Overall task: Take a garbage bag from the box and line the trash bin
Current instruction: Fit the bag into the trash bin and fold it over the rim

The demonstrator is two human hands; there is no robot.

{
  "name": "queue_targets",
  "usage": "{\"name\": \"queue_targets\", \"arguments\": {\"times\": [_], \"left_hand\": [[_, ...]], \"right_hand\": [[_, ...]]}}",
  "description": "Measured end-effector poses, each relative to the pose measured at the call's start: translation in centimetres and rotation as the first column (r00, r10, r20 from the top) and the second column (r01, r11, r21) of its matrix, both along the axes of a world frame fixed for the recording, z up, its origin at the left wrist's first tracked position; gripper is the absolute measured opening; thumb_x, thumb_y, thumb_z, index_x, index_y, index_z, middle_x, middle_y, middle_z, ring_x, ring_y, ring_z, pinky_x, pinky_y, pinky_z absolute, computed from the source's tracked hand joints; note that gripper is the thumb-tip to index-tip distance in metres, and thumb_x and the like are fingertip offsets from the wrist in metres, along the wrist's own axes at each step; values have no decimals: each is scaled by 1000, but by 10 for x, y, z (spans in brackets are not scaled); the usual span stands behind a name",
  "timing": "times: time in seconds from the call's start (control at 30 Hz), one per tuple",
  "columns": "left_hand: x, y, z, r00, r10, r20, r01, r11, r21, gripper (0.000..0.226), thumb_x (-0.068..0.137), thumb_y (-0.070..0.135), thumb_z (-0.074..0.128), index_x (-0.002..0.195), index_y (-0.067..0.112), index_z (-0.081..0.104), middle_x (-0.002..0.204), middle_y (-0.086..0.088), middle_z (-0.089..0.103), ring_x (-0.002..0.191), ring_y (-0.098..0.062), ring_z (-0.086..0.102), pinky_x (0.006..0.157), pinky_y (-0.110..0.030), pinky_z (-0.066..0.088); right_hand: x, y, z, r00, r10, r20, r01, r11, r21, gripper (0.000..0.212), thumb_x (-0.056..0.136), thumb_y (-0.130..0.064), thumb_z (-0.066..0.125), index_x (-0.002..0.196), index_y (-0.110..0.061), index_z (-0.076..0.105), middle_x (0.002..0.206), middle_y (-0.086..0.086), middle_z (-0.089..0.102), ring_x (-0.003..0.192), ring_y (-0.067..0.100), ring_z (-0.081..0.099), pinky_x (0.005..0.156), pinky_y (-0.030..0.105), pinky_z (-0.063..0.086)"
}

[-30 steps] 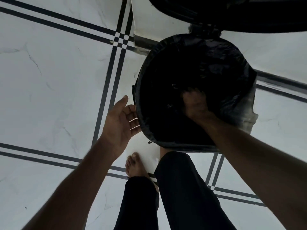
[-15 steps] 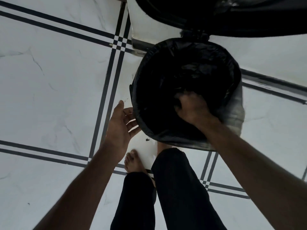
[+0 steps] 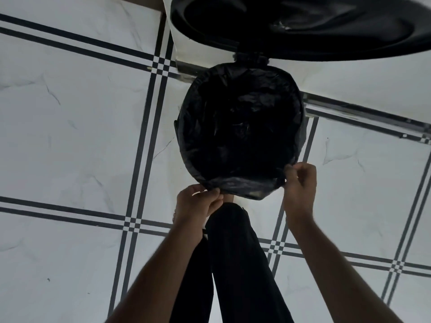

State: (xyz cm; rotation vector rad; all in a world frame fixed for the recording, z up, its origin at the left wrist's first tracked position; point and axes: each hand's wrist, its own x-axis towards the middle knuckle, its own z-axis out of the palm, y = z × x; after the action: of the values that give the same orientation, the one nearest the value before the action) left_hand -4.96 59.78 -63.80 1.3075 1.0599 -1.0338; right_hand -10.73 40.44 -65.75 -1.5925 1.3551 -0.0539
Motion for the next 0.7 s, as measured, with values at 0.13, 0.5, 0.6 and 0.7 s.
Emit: {"name": "queue_targets", "arguments": {"times": [0.13, 0.5, 0.6, 0.7], "left_hand": [[-1, 2, -12, 989, -119, 86, 116, 992, 47, 29, 84, -1, 73, 110, -4, 62, 87, -15, 75, 83, -23, 76, 79, -31, 61], [11, 8, -26, 637, -751, 174, 649, 644, 405, 22, 87, 37, 66, 77, 18, 62, 63, 3, 73, 63, -13, 73, 78, -37, 57], [14, 11, -31, 777, -615, 136, 560, 773, 297, 18, 86, 29, 71, 85, 11, 67, 66, -3, 74, 64, -16, 74, 72, -35, 60], [17, 8, -30, 953, -303, 7, 302, 952, 50, 8, 89, 8, 67, 95, 2, 67, 85, -12, 74, 80, -20, 75, 66, -26, 60]], "right_hand": [[9, -12, -2, 953, -303, 22, 268, 873, 408, 24, 98, -27, 41, 93, -17, 62, 87, -1, 68, 81, 15, 64, 77, 30, 53], [30, -44, 15, 932, -351, -86, 313, 663, 680, 45, 90, -58, 51, 102, -21, 73, 108, -1, 71, 116, 19, 63, 105, 38, 44], [41, -47, 16, 913, -383, -141, 380, 673, 634, 27, 91, -40, 57, 96, -16, 68, 90, 1, 66, 84, 17, 65, 81, 30, 54], [41, -49, 13, 907, -383, -174, 410, 713, 568, 8, 91, -19, 58, 91, -16, 65, 79, -2, 67, 70, 14, 62, 66, 26, 51]]}}
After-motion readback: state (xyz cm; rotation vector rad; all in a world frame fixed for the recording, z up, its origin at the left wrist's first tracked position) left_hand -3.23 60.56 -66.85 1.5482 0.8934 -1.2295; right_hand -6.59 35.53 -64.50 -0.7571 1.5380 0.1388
